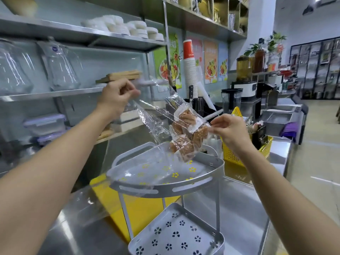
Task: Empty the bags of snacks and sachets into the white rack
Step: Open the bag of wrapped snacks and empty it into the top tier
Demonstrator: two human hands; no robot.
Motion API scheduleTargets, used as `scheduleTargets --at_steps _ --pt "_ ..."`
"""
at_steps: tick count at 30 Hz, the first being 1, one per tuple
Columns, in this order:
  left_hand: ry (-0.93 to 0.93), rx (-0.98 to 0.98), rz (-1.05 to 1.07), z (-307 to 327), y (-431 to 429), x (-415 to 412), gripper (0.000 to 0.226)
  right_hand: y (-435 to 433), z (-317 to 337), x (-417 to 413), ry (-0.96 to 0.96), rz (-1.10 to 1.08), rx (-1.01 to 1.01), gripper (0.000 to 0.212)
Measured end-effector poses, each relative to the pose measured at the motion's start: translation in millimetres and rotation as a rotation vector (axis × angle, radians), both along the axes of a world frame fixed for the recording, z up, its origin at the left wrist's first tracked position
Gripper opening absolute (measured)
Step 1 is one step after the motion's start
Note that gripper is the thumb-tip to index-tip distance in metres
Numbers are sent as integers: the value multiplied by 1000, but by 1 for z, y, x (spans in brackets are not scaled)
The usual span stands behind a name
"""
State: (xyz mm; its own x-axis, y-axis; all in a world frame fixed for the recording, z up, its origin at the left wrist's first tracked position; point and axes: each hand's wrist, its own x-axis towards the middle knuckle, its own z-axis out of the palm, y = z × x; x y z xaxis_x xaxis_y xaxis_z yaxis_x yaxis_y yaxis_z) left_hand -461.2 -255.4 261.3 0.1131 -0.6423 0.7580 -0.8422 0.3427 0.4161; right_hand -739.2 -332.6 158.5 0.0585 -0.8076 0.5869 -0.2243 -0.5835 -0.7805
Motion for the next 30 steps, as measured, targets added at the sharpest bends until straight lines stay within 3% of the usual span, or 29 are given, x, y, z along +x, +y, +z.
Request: scheduleTargets --at_steps 8,11,13,15,18,20,22,25,27,30 --pt "106 233 288 -35 0 22 10 3 27 17 206 -180 -221 14" --pt "45 298 425 -28 6 18 14 6 37 26 282 -225 -311 14" --pt "101 380 388 -22 11 15 14 4 44 27 300 -235 -330 14" --pt "332 434 267 -16 15 15 12 -1 53 23 267 -195 -321 13" --pt "552 331 168 -14 14 18 8 -7 63 19 305 -160 -351 13" --pt "579 232 158 -17 10 22 19 -7 68 19 311 -148 -376 11" --pt "547 267 151 -23 7 25 20 -5 71 19 258 -127 -370 11" --pt "536 449 101 -37 8 27 11 -2 64 18 114 -32 -261 17" --pt "626 462 78 -48 7 28 15 0 50 19 -4 114 -21 23" --pt "718 439 48 -65 6 26 22 -4 18 21 -1 196 267 22"
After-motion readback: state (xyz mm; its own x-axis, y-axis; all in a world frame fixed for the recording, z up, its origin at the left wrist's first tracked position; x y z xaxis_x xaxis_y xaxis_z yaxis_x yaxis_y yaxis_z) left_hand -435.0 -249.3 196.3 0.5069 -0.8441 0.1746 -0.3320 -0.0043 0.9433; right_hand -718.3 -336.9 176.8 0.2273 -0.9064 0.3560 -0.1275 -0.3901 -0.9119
